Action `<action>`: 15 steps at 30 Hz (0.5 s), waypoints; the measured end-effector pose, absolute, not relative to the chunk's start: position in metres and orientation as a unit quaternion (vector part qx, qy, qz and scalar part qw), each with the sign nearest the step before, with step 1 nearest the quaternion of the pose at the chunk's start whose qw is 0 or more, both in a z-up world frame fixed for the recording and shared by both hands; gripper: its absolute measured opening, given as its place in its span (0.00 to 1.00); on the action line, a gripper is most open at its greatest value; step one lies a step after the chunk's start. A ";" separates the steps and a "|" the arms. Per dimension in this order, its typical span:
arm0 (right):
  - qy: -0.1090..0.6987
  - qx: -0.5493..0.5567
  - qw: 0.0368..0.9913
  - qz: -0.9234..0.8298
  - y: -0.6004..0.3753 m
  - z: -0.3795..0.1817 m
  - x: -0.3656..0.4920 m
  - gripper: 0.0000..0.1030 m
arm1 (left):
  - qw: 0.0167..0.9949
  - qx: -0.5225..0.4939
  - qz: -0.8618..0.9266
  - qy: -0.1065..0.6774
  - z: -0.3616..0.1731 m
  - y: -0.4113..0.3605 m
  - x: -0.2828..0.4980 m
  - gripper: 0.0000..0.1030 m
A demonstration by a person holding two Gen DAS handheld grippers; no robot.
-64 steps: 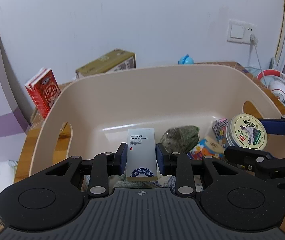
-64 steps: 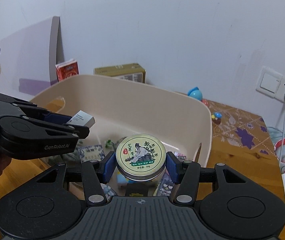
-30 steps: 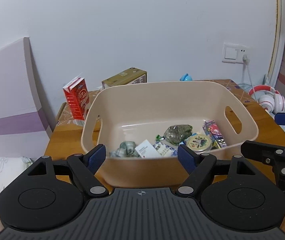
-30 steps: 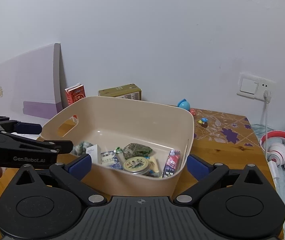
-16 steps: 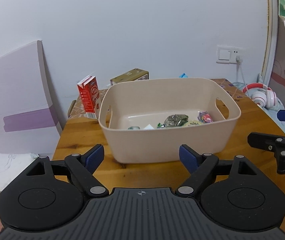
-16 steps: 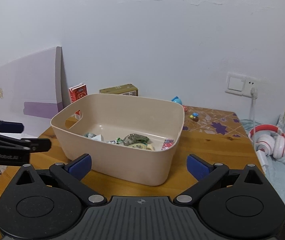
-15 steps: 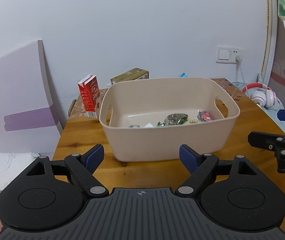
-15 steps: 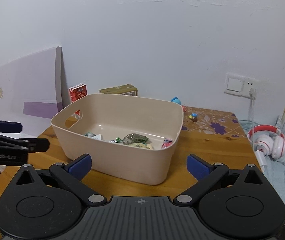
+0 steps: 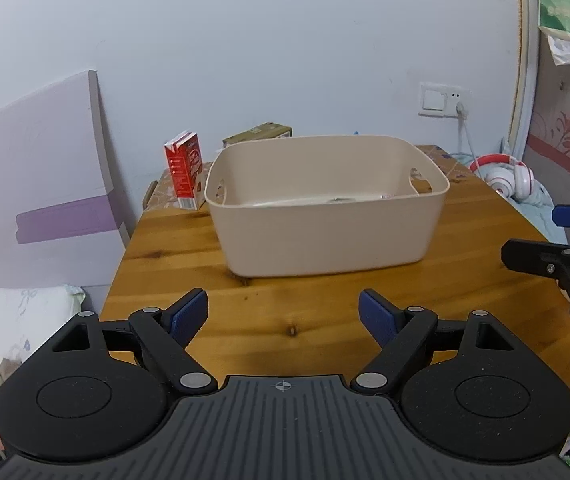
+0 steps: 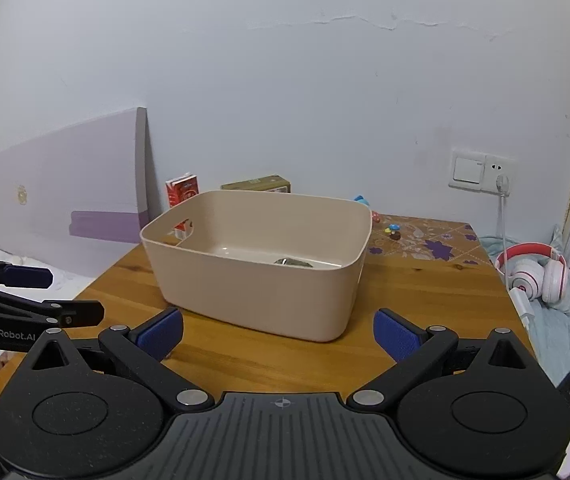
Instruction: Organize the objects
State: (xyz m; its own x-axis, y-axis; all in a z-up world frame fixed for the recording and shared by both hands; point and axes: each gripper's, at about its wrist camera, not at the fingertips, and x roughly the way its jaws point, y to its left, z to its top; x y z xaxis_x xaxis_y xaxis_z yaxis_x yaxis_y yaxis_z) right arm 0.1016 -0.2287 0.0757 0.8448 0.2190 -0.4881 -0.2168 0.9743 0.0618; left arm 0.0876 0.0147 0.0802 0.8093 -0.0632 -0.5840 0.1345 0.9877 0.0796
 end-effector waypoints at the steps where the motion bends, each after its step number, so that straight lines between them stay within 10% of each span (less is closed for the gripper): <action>1: 0.254 0.001 0.960 0.113 -0.229 0.076 0.099 1.00 | 0.949 0.057 -0.052 0.306 0.079 0.016 0.083 0.82; 15: 0.266 -0.013 0.957 0.118 -0.229 0.064 0.065 1.00 | 0.949 0.058 -0.039 0.307 0.074 0.021 0.038 0.82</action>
State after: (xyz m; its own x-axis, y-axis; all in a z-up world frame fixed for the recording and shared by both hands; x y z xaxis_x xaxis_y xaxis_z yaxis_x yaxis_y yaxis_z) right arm 0.0651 -0.2294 0.0644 0.8303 0.2188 -0.5126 -0.2326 0.9718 0.0381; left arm 0.0377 0.0210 0.0736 0.8086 -0.0391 -0.5870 0.1102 0.9902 0.0857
